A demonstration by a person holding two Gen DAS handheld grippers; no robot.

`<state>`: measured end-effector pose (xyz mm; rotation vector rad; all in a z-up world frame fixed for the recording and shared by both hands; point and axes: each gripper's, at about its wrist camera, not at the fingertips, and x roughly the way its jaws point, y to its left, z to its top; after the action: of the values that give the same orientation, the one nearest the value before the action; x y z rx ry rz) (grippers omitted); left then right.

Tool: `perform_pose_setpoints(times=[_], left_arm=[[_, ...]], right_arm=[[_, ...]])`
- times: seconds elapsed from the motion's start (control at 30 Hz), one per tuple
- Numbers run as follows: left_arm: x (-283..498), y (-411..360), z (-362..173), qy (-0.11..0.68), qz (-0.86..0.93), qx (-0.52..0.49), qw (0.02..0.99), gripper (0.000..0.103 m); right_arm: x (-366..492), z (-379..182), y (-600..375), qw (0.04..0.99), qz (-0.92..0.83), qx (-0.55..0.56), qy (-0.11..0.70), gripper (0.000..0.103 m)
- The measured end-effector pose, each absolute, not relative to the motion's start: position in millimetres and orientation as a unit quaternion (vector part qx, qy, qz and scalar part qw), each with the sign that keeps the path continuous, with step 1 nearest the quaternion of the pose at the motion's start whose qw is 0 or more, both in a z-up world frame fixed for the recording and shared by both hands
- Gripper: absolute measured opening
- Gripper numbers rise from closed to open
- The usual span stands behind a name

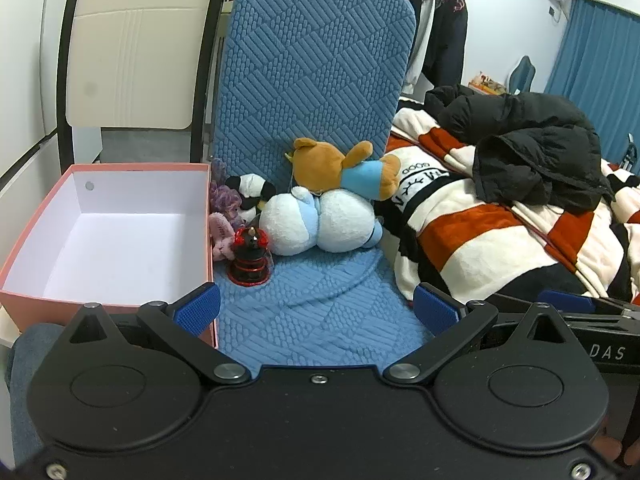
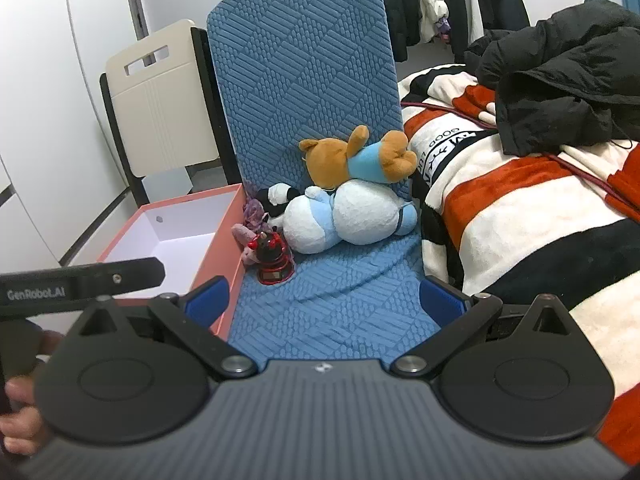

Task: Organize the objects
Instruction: 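Move both tools toward the plush toys on the blue chair seat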

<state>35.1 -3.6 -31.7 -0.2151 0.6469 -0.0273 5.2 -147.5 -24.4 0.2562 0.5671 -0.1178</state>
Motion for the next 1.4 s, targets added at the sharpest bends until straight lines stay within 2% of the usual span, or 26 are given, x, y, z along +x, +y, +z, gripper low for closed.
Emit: perform_pose_setpoints(times=[0.87,1.4], left_arm=[[38,1,-45,0.336,-0.013,-0.115,0.935,0.102],[45,7,-32,0.338,0.001,-0.124,0.933,0.101]], right_arm=[[6,-30,-150,0.949,-0.059,0.134,0.279,0.103],[19,-18,-137,0.954,-0.037,0.100,0.282,0.103]])
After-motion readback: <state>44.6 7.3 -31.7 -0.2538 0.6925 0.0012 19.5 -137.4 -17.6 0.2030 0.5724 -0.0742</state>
